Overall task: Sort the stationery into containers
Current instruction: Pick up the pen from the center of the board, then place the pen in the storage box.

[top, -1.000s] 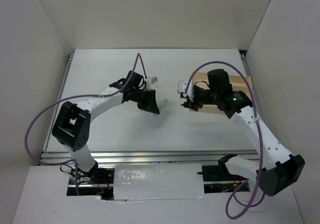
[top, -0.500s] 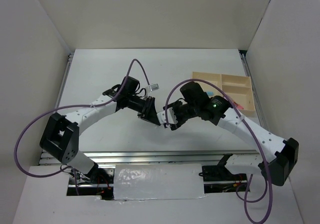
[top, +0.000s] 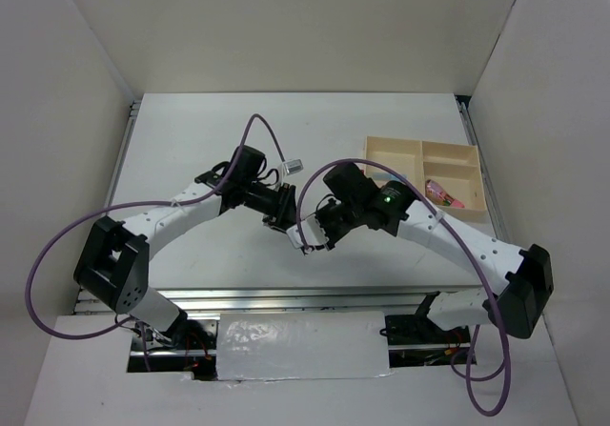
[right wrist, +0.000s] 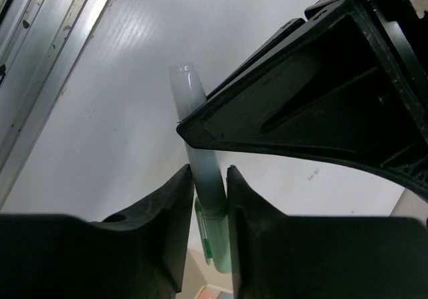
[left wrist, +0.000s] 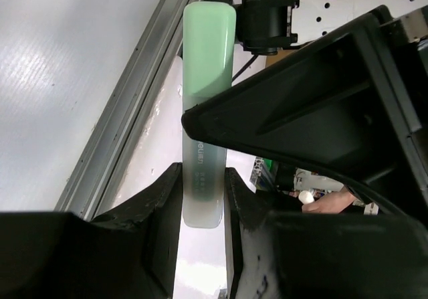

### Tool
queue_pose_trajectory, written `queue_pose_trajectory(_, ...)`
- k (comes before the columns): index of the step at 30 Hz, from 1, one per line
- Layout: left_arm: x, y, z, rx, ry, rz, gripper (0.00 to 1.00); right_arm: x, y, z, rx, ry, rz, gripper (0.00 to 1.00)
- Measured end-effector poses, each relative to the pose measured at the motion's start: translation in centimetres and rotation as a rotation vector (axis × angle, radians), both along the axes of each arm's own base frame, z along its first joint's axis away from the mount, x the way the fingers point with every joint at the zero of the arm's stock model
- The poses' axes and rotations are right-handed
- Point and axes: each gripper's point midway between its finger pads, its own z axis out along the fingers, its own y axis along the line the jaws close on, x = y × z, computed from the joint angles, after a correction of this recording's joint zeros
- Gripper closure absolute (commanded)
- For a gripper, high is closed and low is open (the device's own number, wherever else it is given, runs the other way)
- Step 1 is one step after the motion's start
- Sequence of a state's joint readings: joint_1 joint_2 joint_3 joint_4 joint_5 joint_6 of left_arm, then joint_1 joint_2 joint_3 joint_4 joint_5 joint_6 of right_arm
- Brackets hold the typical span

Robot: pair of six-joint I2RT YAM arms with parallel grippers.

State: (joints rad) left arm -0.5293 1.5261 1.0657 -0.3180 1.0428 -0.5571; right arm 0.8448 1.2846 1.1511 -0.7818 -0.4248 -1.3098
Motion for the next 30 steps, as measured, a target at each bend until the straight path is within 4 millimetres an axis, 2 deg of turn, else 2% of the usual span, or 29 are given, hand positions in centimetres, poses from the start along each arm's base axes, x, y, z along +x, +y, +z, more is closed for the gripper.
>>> queue_pose_trajectory(1,0.0,0.0,0.0,0.000,0.001,0.000,1.00,0.1,0.1,-0.1,-0.004,-0.001,0.000,0.76)
queue_pose_trajectory(5,0.2,0.1,-0.2,0.003,-0.001,0.008,1.00,0.3,0.1,-0.6,-0.025,0.002,-0.002,0.87)
queue_pose_trajectory(6,0.2,0.0,-0.2,0.004,-0.003,0.011,0.96,0.4,0.0,-0.6,-0.028,0.000,-0.003,0.89)
queue_pose_trajectory(7,0.3,0.0,-0.2,0.005,-0.003,0.013,0.77,0.4,0.0,-0.6,-0.029,-0.002,-0.004,0.94)
queue_pose_trajectory(8,0.3,0.0,-0.2,0.005,-0.003,0.016,0.66,0.5,0.0,-0.6,-0.031,-0.005,-0.006,0.96)
queue_pose_trajectory(9,0.4,0.0,-0.3,0.007,-0.003,0.020,0.43,0.7,-0.1,-0.6,-0.033,-0.008,-0.013,0.97)
queue_pose_trajectory(11,0.5,0.0,-0.3,0.009,-0.011,0.023,0.25,1.2,-0.6,-0.7,-0.040,-0.013,-0.033,1.00)
queue_pose_trajectory(12,0.6,0.1,-0.4,0.014,-0.018,0.026,0.12,1.7,-1.0,-0.8,-0.047,-0.015,-0.054,1.00)
queue_pose_trajectory(13,0.8,0.2,-0.4,0.021,-0.030,0.032,0.06,2.5,-1.7,-0.9,-0.051,-0.018,-0.082,1.00)
queue_pose_trajectory(15,1.5,0.7,-0.5,0.046,-0.040,0.067,0.02,4.9,-3.9,-0.9,-0.063,-0.031,-0.171,1.00)
queue_pose_trajectory(17,3.0,1.7,-0.6,0.067,-0.054,0.130,0.01,7.8,-7.1,-1.1,-0.088,-0.050,-0.284,1.00)
queue_pose_trajectory(20,6.4,4.1,-0.5,0.086,-0.068,0.258,0.01,11.9,-12.0,-1.6,-0.161,-0.074,-0.439,1.00)
queue_pose_trajectory(21,7.3,4.8,-0.3,0.089,-0.073,0.293,0.01,13.0,-13.0,-1.6,-0.182,-0.086,-0.470,1.00)
queue_pose_trajectory(24,9.6,6.3,0.5,0.088,-0.101,0.367,0.01,18.1,-17.7,-1.7,-0.245,-0.095,-0.615,1.00)
queue_pose_trajectory(27,10.0,6.3,1.0,0.085,-0.122,0.371,0.01,22.2,-21.8,-1.6,-0.299,-0.118,-0.730,1.00)
queue_pose_trajectory(30,9.6,5.9,0.8,0.093,-0.119,0.361,0.01,24.9,-25.6,-2.1,-0.362,-0.127,-0.828,1.00)
